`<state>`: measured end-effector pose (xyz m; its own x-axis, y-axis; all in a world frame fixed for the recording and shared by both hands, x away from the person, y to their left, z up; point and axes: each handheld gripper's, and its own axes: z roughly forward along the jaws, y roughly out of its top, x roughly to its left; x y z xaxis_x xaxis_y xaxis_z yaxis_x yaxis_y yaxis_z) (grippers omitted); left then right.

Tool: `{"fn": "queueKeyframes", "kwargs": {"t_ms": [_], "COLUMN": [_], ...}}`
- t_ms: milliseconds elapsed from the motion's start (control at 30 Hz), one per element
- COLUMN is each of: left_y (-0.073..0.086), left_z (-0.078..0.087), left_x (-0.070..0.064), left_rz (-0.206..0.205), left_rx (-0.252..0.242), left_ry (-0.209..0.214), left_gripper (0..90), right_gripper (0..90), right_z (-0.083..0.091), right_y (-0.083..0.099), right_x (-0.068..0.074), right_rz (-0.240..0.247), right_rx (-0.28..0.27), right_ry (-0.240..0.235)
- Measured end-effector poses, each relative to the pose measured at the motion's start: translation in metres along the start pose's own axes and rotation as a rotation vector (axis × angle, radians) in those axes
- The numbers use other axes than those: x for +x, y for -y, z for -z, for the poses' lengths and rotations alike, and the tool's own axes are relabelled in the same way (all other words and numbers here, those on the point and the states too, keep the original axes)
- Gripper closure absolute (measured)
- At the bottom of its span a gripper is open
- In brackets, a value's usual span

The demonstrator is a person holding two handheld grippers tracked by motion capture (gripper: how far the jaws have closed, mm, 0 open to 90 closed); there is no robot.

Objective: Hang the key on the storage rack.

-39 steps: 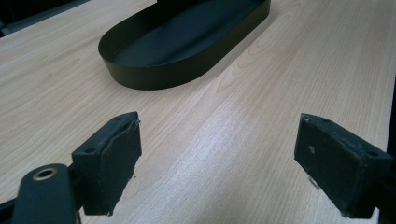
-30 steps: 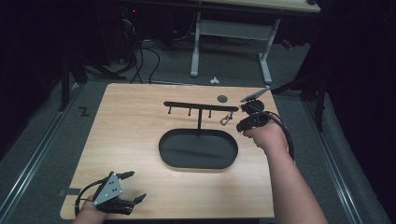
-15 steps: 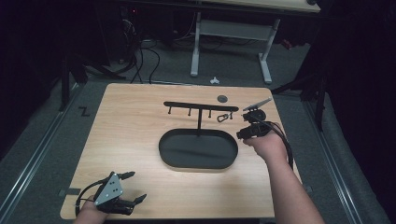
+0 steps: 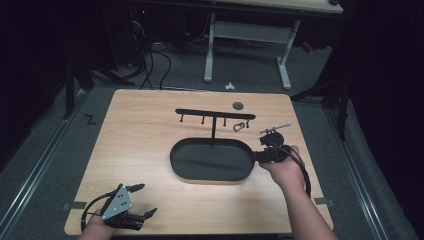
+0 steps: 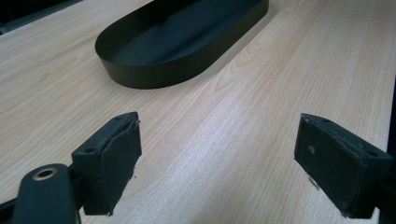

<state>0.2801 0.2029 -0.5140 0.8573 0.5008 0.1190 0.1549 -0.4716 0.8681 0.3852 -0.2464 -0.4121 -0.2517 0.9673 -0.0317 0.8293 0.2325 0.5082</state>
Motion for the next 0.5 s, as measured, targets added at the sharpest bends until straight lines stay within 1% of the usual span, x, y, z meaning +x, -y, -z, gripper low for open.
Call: {"fn": "queueKeyframes", "kwargs": {"t_ms": [33, 100, 167, 200, 233, 267, 300, 333, 367, 400, 433, 467, 500], "left_y": [0.000, 0.000, 0.000, 0.000, 0.000, 0.000, 0.000, 0.000, 0.001, 0.001, 0.001, 0.001, 0.001], "left_z": [0.000, 0.000, -0.001, -0.001, -0.001, -0.001, -0.001, -0.001, -0.001, -0.001, -0.001, -0.001, -0.002], "left_x": [0.000, 0.000, 0.000, 0.000, 0.000, 0.000, 0.000, 0.000, 0.000, 0.000, 0.000, 0.000, 0.000], "left_rz": [0.000, 0.000, 0.000, 0.000, 0.001, 0.001, 0.001, 0.001, 0.001, 0.001, 0.001, 0.001, -0.001], "left_rx": [0.001, 0.003, 0.004, 0.004, 0.004, 0.004, 0.005, 0.005, 0.005, 0.005, 0.006, 0.006, 0.006], "left_ry": [0.000, 0.000, 0.000, 0.000, 0.000, 0.000, -0.001, -0.001, -0.002, -0.002, -0.001, -0.001, -0.001], "left_gripper": [15.3, 15.2, 15.3, 15.3, 15.3, 15.3, 15.3, 15.3, 15.3, 15.3, 15.3, 15.3, 15.3], "right_gripper": [49.5, 49.2, 49.2, 49.2, 49.2, 49.2, 49.2, 49.2, 48.6, 48.4, 48.3, 48.3, 47.7], "right_z": [-0.003, -0.006, -0.009, -0.009, -0.013, -0.013, -0.016, -0.016, -0.020, -0.021, -0.023, -0.023, -0.026], "right_y": [0.008, 0.018, 0.029, 0.029, 0.040, 0.040, 0.052, 0.052, 0.063, 0.069, 0.075, 0.075, 0.086], "right_x": [0.000, 0.000, 0.001, 0.001, 0.002, 0.002, 0.004, 0.004, 0.007, 0.008, 0.010, 0.010, 0.015], "right_rz": [-0.007, -0.008, -0.014, -0.014, -0.011, -0.011, -0.028, -0.028, -0.023, -0.010, -0.005, -0.005, -0.002], "right_rx": [-0.026, -0.052, -0.074, -0.074, -0.112, -0.112, -0.136, -0.136, -0.165, -0.180, -0.191, -0.191, -0.213], "right_ry": [-0.005, -0.004, -0.003, -0.003, -0.003, -0.003, -0.013, -0.013, 0.005, 0.017, 0.022, 0.022, 0.023]}}
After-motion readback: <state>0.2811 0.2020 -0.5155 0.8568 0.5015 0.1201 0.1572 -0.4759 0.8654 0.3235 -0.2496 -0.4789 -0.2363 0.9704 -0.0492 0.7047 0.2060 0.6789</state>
